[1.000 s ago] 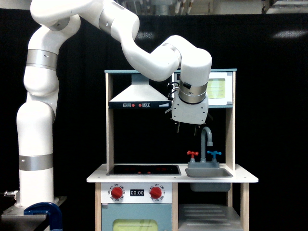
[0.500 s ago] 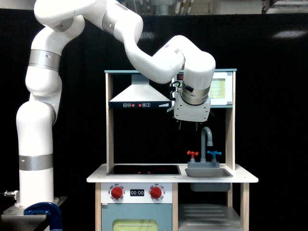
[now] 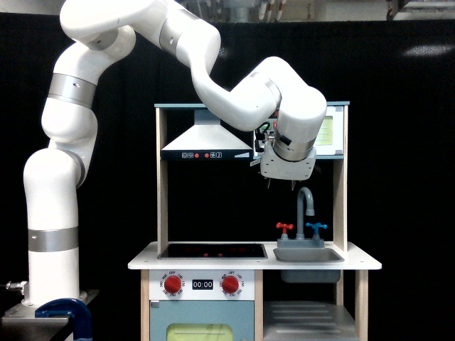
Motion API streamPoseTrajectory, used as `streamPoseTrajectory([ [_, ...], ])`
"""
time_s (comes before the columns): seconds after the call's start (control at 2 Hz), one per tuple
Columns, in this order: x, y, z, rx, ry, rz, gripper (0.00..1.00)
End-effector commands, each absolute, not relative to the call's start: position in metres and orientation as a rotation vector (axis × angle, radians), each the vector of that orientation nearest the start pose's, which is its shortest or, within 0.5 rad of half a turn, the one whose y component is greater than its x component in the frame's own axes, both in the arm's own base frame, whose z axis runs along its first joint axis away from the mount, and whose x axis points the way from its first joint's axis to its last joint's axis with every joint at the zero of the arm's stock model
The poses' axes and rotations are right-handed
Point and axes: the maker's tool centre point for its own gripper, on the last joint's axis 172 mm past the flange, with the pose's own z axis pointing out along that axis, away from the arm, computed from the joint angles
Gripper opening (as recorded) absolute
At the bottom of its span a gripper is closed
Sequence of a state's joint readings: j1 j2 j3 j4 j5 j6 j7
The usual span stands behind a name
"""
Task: Open the oven door
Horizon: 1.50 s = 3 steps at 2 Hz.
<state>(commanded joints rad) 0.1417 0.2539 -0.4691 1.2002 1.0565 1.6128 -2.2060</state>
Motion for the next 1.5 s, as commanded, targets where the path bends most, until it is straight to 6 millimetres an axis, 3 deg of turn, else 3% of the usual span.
streamPoseTrajectory([
  [0.5,0.484,0.126,0.273,-1.543,-1.527,-0.854,1.00],
  [1.0,0.496,0.189,0.334,-1.543,-1.527,-0.854,1.00],
  [1.5,0.512,0.226,0.349,-1.543,-1.527,-0.854,1.00],
])
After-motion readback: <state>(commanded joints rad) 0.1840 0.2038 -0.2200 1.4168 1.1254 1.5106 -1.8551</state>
